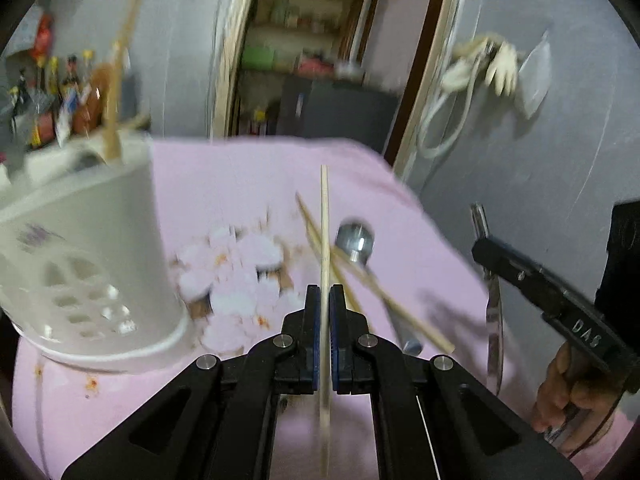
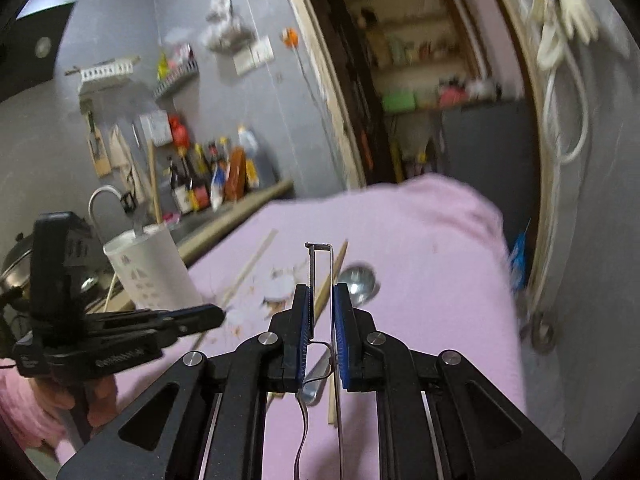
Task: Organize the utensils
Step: 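Lift the chopstick with the left tool while the right tool lifts the spoon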
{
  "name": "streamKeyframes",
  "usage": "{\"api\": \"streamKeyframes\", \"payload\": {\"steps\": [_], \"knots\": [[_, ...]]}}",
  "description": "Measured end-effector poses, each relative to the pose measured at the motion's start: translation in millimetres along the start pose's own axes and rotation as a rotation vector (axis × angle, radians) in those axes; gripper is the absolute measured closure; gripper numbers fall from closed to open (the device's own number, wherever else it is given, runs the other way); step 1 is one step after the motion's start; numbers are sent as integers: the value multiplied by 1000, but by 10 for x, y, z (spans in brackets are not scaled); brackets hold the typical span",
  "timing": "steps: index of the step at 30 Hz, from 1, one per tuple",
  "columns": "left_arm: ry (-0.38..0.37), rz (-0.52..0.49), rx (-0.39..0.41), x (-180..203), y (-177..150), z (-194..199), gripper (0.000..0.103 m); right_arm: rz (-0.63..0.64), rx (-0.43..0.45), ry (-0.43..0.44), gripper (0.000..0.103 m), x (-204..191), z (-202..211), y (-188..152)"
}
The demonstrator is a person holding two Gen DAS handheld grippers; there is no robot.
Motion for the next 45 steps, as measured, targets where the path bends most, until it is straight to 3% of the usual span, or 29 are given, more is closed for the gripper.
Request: {"api": "streamKeyframes", "payload": {"steps": [8,19,25,33,38,45], "knots": [[133,-107,369,208,189,555,101,181,323,-156,93,-432,422,91],[209,-104,640,9,586,1298,100,279,586,-96,93,-930,687,576],[222,-89,703,-399,862,1741,100,304,636,-20,93,-1314,549,782],[275,33,748,-1243,1033,2031,100,240,666,145,93,-1799,192,1030],[267,137,751,-1735,1004,2059,100,175,649,265,93,-1970,-102,1094],[210,319,750,-2328,858,1861,100,105,628,306,93,-1966,-440,1023]]}}
Point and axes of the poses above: each gripper's, at about its wrist camera, not at the fingertips, and z roughly against the way its jaws point, x to its right, y to its top, the point moved 4 cm from there along -z, roughly the way its jaws point, and after that the axes turned 3 degrees about -z, right-handed, at the moved point
